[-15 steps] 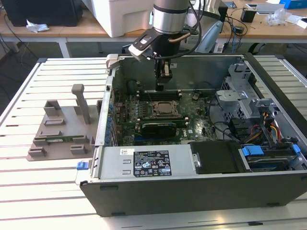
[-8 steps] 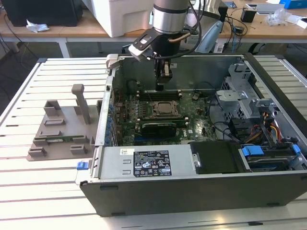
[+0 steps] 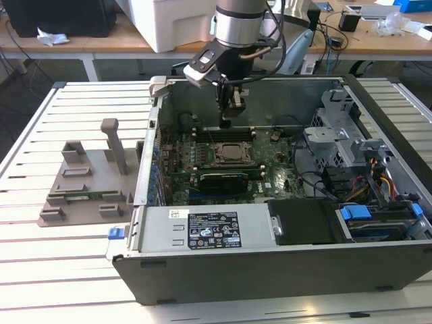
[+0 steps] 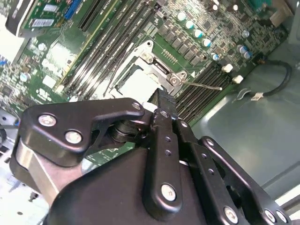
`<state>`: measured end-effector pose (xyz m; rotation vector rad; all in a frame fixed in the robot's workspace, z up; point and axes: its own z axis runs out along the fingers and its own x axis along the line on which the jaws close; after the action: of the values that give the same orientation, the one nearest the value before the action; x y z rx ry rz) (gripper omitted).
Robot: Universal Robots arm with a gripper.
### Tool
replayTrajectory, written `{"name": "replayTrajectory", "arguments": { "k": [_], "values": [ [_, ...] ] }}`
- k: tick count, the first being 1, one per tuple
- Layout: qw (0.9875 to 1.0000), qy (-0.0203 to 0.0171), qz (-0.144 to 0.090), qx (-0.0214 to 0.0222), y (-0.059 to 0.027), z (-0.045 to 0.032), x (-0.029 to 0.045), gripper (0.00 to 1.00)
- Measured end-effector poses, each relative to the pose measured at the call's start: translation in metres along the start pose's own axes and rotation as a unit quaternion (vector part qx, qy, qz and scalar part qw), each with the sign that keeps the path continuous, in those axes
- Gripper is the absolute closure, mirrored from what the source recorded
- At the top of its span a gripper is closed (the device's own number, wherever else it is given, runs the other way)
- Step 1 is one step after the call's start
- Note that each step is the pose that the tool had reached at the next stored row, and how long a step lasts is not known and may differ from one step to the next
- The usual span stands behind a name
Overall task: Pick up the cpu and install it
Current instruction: 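Install the first cpu locking lever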
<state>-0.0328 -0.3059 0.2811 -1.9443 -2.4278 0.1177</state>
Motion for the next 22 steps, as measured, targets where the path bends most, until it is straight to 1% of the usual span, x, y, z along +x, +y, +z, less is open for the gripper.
{"name": "replayTrajectory", "arguments": {
  "k": [2,3,4,5,6,7,9,10,11,13,15,16,17,18,19,20,21,22],
  "values": [
    [0.9998,-0.0014,-0.019,-0.0005,0.0000,0.0000,0.0000,0.89],
    [0.9994,-0.0027,-0.035,-0.0009,0.0000,0.0000,0.0000,0.89],
    [0.9985,-0.0042,-0.055,-0.0014,0.0000,0.0000,0.0000,0.89],
    [0.9976,-0.0053,-0.069,-0.0017,0.0000,0.0000,0.0000,0.89],
    [0.9967,-0.0062,-0.081,-0.0020,0.0000,0.0000,0.0000,0.89],
    [0.9961,-0.0067,-0.087,-0.0022,0.0000,0.0000,0.0000,0.89],
    [0.9939,-0.0085,-0.110,-0.0027,0.0000,0.0000,0.0000,0.89],
    [0.9919,-0.0098,-0.127,-0.0031,0.0000,0.0000,0.0000,0.89],
    [0.9903,-0.0107,-0.139,-0.0035,0.0000,0.0000,0.0000,0.89],
    [0.9881,-0.0119,-0.154,-0.0038,0.0000,0.0000,0.0000,0.89],
    [0.9842,-0.0136,-0.176,-0.0044,0.0000,0.0000,0.0000,0.89],
    [0.9828,-0.0142,-0.184,-0.0045,0.0000,0.0000,0.0000,0.89],
    [0.9808,-0.0150,-0.194,-0.0048,0.0000,0.0000,0.0000,0.89],
    [0.9781,-0.0160,-0.207,-0.0051,0.0000,0.0000,0.0000,0.89],
    [0.9765,-0.0166,-0.215,-0.0053,0.0000,0.0000,0.0000,0.89],
    [0.9744,-0.0173,-0.224,-0.0055,0.0000,0.0000,0.0000,0.89],
    [0.9712,-0.0184,-0.237,-0.0059,0.0000,0.0000,0.0000,0.89],
    [0.9677,-0.0194,-0.251,-0.0062,0.0000,0.0000,0.0000,0.89]
  ]
}}
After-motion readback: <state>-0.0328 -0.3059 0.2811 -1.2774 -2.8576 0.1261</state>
